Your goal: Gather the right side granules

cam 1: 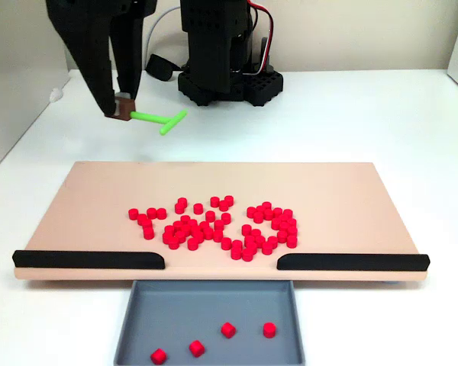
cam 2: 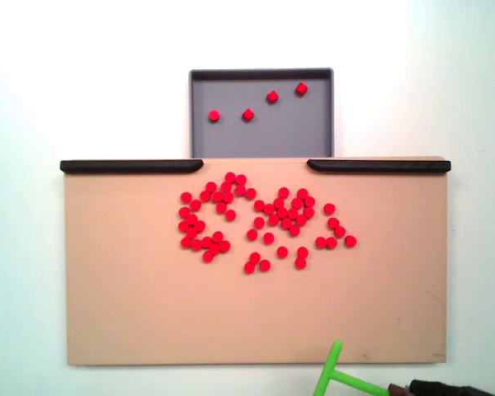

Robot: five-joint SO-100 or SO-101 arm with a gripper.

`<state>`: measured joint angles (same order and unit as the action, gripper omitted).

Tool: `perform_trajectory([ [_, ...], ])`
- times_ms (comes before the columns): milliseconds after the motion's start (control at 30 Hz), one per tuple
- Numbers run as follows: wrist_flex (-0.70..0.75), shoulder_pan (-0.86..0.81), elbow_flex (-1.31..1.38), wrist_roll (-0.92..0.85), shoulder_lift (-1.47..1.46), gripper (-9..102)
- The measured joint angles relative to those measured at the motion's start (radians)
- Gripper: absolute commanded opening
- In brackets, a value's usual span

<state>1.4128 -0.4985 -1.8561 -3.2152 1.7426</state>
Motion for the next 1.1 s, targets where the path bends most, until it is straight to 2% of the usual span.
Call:
perform_trajectory([
  [533, -0.003, -0.005, 0.347, 0.0, -0.347, 0],
  [1100, -0.121, -0.005, 0.357, 0.0, -0.448, 0],
])
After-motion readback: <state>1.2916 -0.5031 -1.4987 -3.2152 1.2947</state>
